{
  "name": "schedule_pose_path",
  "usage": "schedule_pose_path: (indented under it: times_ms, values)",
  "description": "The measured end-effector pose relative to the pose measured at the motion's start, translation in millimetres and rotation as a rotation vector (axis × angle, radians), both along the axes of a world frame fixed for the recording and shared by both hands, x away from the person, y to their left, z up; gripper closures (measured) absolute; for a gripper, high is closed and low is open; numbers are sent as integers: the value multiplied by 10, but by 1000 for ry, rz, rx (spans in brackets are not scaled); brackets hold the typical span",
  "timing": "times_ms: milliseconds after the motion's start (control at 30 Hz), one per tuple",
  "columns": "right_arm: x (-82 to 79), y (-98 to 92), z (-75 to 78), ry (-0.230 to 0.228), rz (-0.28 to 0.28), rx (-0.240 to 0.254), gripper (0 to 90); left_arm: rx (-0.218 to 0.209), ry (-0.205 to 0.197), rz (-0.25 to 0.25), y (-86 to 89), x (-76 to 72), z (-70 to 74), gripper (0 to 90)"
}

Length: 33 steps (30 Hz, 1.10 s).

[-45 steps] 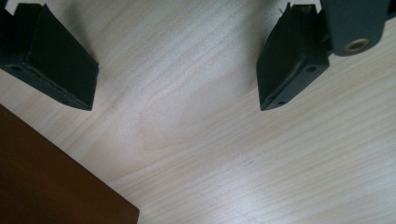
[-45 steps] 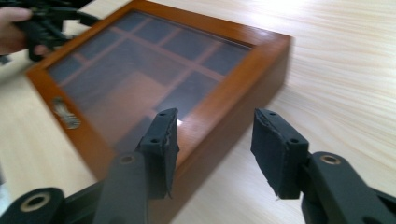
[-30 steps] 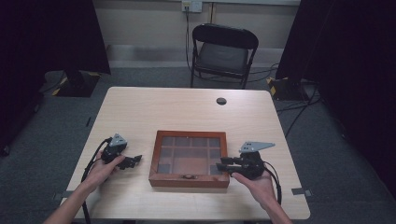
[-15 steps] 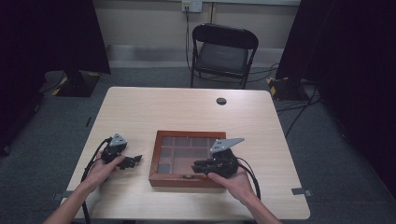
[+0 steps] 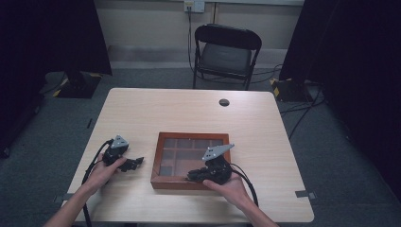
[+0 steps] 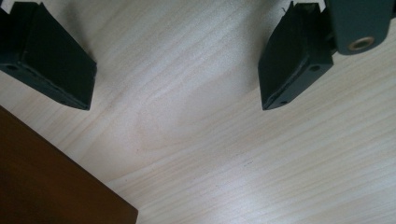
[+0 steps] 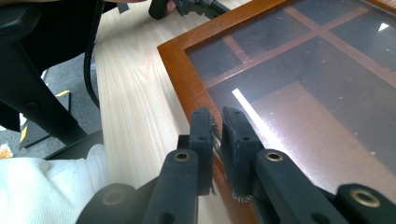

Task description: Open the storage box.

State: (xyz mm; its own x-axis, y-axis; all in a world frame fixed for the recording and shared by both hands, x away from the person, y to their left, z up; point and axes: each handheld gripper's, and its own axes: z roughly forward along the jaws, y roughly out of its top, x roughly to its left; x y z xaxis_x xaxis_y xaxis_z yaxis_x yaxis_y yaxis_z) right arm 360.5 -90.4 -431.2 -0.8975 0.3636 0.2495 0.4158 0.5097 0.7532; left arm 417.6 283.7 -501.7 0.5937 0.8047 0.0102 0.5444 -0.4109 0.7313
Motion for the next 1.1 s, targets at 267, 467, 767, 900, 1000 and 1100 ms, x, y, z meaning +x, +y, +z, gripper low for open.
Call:
schedule_pose_path:
  times_ms: [267, 467, 767, 900, 1000, 1100]
  values:
    - [5, 20, -20, -11, 6, -14, 825, -1, -1, 3, -2, -1, -1, 109]
    - [12, 19, -17, -20, 4, -24, 806, 1, -1, -1, 1, 1, 0, 108]
    - [-11, 52, -55, -35, 9, -65, 811, 2, -1, -2, 2, 2, 1, 108]
    - [-12, 63, -45, -47, 22, -74, 814, -1, 0, 0, -1, 0, 0, 108]
    - [-12, 69, -40, -44, 19, -79, 814, 0, -1, 1, -1, 0, -1, 108]
    - [-9, 68, -34, -39, 19, -80, 814, 1, -1, -2, 2, 2, 0, 108]
